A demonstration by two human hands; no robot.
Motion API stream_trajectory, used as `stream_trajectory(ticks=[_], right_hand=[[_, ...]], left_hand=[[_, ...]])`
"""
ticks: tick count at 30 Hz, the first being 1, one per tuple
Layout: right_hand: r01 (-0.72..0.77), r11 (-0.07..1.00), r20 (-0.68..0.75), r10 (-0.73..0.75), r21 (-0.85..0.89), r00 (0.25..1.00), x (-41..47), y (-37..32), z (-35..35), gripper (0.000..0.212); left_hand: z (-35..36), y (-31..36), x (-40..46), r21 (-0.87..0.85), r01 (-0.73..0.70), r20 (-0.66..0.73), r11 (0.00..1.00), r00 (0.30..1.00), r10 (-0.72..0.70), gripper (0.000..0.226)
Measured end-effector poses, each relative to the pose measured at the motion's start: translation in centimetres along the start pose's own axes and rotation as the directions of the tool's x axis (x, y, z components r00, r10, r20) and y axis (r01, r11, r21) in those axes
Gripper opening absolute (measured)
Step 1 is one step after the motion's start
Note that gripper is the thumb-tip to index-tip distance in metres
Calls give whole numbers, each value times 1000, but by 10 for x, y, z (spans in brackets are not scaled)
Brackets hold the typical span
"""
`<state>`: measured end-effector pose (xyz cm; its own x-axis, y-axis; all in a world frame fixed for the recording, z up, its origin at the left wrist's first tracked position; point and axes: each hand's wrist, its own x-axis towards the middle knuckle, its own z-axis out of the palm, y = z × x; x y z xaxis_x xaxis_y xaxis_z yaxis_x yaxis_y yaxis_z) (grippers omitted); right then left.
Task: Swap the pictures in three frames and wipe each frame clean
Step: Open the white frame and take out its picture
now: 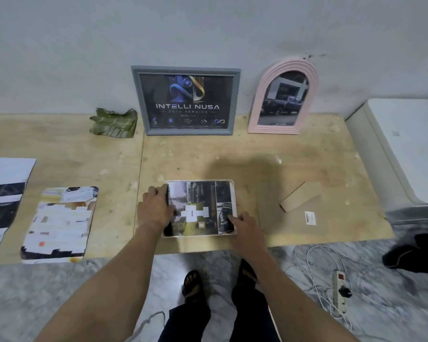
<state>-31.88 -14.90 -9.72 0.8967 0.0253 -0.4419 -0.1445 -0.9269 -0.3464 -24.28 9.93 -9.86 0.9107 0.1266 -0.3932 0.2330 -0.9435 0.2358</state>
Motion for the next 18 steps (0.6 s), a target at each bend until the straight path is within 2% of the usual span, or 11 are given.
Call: stream_trajectory(ticks=[3, 6, 9, 13, 18], right_hand=[[-1, 999, -10, 1, -41, 1000, -2, -1, 3, 61], [-13, 1000, -26, 12, -5, 1000, -2, -2, 3, 62], [-23, 999, -29, 23, 28, 999, 2, -3, 3, 62], [-12, 999, -18, 12, 32, 1000, 3, -2, 0, 62], [5, 999, 43, -8, 53, 999, 2, 3, -4, 59]], left_hand=[[2, -3, 7, -32, -56, 74, 998, 996, 58, 66], [1, -3, 17, -82, -45, 110, 996, 992, 53, 76], [-1, 0, 24, -102, -20, 116, 995, 993, 32, 76], [-1, 4, 26, -83, -34, -8, 996, 999, 33, 67], [-5, 8, 13, -96, -37, -198, 995, 980, 17, 46]])
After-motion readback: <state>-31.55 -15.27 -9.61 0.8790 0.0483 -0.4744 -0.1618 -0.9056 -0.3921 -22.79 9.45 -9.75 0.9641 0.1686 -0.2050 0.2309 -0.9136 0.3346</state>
